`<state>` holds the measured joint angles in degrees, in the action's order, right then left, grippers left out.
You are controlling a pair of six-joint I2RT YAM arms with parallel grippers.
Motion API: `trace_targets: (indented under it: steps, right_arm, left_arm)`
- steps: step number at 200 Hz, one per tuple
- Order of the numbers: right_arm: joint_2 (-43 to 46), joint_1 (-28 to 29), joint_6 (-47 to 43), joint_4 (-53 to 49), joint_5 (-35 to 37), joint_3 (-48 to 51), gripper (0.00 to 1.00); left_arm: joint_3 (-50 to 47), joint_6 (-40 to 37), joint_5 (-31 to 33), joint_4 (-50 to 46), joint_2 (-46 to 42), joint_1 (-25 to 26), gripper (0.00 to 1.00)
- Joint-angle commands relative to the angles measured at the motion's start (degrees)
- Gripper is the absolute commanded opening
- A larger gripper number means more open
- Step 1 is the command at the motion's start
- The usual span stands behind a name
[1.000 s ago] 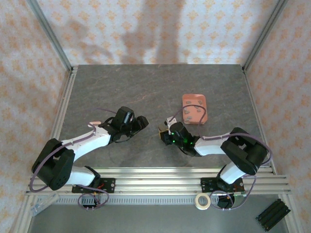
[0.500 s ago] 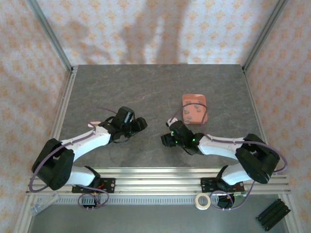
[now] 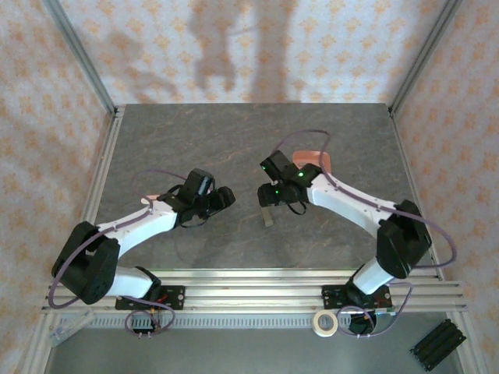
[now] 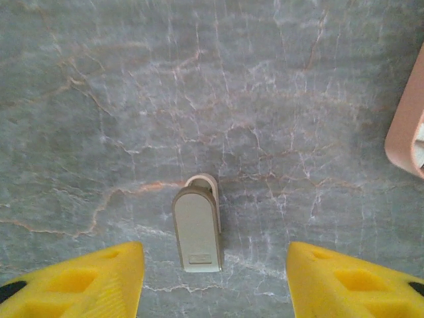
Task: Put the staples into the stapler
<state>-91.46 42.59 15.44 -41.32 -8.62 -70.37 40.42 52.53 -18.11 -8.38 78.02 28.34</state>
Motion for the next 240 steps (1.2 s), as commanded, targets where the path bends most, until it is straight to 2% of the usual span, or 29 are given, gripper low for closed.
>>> trace_targets:
  steps: [1,66,118,172,198,240]
  right_arm:
    - [-4.24,-0.05,0.99,-6.79,-0.83,-3.73,0.58]
    - [-13.36,0.04,-0.83,-5.72,-3.92,-7.31,0.57]
    - [-17.19,0.04,-1.51,-5.02,-4.37,-8.08,0.54]
    - [-18.9,0.04,-1.54,-4.12,-5.08,-8.22,0.45]
    - [-18.73,0.04,-1.65,-3.81,-4.8,-7.82,0.36]
    - [-12.95,0.05,-4.54,-0.36,-2.3,-4.8,0.24]
  left_arm:
    - [0.85,-1.31,-0.95,-1.28,0.36,-0.76,0.69]
    - [0.48,-1.82,-1.23,-1.22,0.8,-1.69,0.69]
    - [0.99,-1.94,-1.91,-0.67,2.21,-1.84,0.69]
    - [1.72,-2.08,-2.28,-0.64,3.33,-1.86,0.68]
    - [1.84,-2.24,-2.31,-0.8,3.4,-1.82,0.69]
    - [1.8,-2.63,-3.02,-0.79,2.85,-1.8,0.68]
